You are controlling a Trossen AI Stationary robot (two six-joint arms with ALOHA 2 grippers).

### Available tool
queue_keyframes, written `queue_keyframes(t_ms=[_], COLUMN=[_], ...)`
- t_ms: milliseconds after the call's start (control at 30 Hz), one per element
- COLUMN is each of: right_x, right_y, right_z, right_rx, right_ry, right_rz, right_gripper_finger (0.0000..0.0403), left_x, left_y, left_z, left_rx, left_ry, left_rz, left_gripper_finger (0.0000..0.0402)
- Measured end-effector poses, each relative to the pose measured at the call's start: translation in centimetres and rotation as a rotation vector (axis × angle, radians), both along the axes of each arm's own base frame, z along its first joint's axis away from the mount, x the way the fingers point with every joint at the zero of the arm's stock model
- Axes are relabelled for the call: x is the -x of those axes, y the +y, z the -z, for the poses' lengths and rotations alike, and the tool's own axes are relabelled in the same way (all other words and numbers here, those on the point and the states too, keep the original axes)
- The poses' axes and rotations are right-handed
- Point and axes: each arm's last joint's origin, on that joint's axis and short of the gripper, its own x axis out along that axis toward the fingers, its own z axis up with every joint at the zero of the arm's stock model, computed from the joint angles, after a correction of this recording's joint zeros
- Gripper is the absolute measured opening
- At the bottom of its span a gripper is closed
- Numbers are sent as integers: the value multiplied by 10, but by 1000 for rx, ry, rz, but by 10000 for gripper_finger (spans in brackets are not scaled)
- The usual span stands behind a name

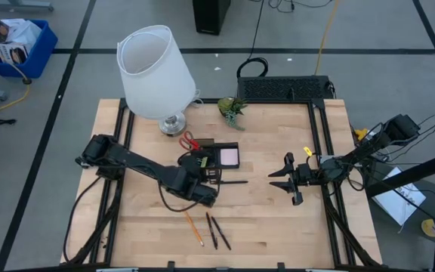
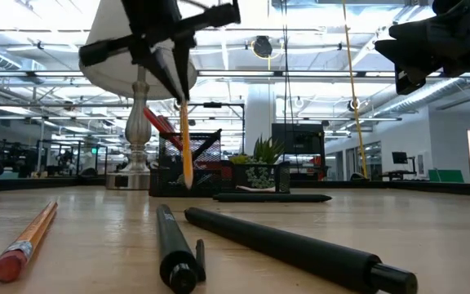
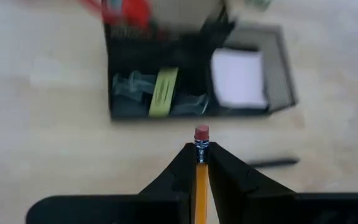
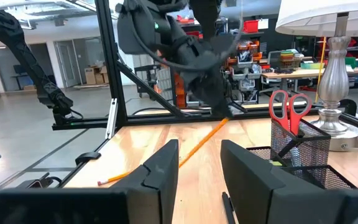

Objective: Pick and place office supplies into organizer
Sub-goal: Put the right pencil into the black desk organizer

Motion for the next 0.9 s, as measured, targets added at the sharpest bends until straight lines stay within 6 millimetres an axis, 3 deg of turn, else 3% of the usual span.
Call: queue_keyframes(t_ms=[433,900], right_x=[0,0], right_y=[0,0], right_z=[0,0], right_rx=[0,0], right_ry=[0,0], right_rz=[0,0], right_gripper_finger=[116,116], left_x=[-8,-9], left_y=[6,12], left_z=[-32,-41], left_rx=[-457,-766], left_ry=[50,134], left_rz=[182,198], left_gripper_finger=[37,37])
